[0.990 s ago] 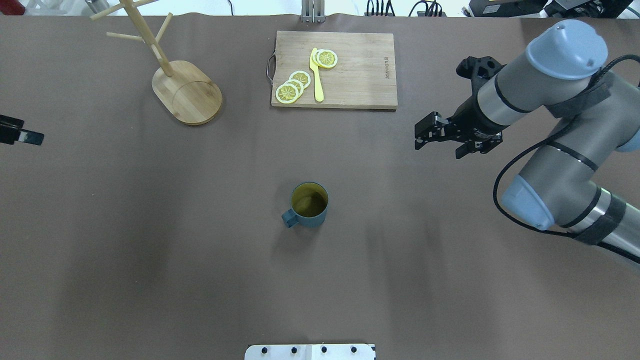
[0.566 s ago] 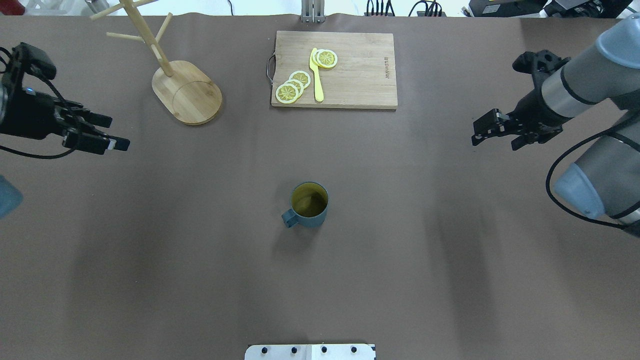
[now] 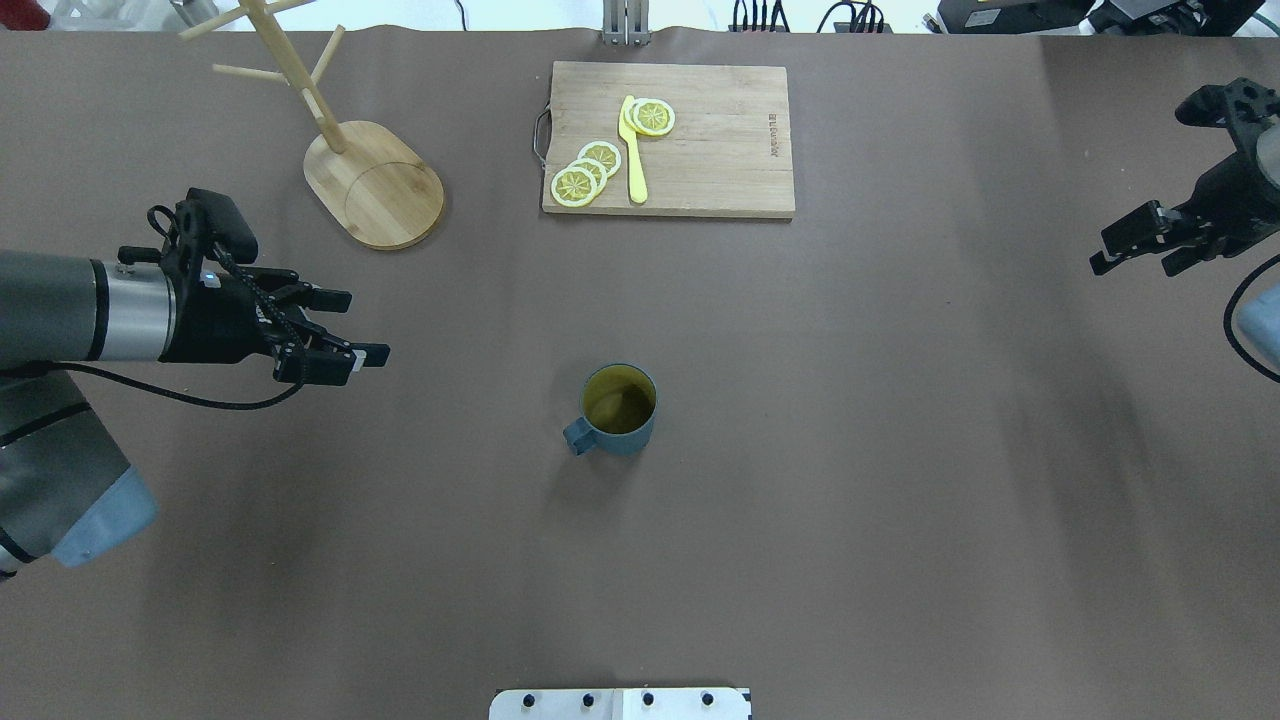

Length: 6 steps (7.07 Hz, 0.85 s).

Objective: Hang cup on storage rack
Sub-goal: 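Move the left gripper to the blue mug's handle and grasp it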

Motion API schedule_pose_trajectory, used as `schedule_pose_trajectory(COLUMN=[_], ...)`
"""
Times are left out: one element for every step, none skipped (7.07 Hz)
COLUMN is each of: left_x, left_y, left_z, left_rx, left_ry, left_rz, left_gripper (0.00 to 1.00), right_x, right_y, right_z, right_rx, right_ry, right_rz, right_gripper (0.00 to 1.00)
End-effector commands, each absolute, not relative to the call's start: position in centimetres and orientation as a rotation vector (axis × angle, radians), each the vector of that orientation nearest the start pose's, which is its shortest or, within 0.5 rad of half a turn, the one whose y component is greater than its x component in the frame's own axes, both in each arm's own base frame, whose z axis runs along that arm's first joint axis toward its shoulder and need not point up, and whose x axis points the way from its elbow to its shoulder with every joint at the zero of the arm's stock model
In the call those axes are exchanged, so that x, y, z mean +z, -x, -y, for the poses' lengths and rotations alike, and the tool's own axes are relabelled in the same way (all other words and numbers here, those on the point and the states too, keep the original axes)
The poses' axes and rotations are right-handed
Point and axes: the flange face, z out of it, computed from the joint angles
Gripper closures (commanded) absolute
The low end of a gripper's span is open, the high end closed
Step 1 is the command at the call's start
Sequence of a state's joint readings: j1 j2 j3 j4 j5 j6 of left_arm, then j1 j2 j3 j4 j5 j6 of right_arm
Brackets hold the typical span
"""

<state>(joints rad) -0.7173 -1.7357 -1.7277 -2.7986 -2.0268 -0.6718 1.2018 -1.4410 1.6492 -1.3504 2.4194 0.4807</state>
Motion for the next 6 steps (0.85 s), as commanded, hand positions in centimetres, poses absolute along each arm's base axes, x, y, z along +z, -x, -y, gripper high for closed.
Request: schedule_pose_trajectory(left_x=[35.6,35.5,35.6,34.9,33.4,33.4], left_y=[-37.1,-38.7,-40.6,-43.6,-47.2,-49.6], left_z=[39.9,38.9,37.4,35.3,33.0,31.8], left_rx=[0.459,0.445,0.438,0.429,0.403,0.381], left_ry=[-0.861,-0.878,-0.891,-0.907,-0.937,-0.952], left_rz=[-1.334,-1.323,-1.312,-1.314,-1.317,-1.294], left_gripper=[0.03,0.03,0.03,0.03,0.03,0.03], right_x=[55.0,56.0,56.9,57.2,57.3,57.7], right_y=[11.7,10.9,10.1,9.9,9.6,9.3], right_z=[54.3,53.8,53.4,53.2,53.1,52.9], right_rx=[-0.091,-0.096,-0.100,-0.099,-0.096,-0.099], right_ry=[-0.034,-0.033,-0.035,-0.035,-0.038,-0.039], right_rz=[0.915,0.909,0.905,0.904,0.904,0.901], right_gripper=[0.00,0.00,0.00,0.00,0.00,0.00])
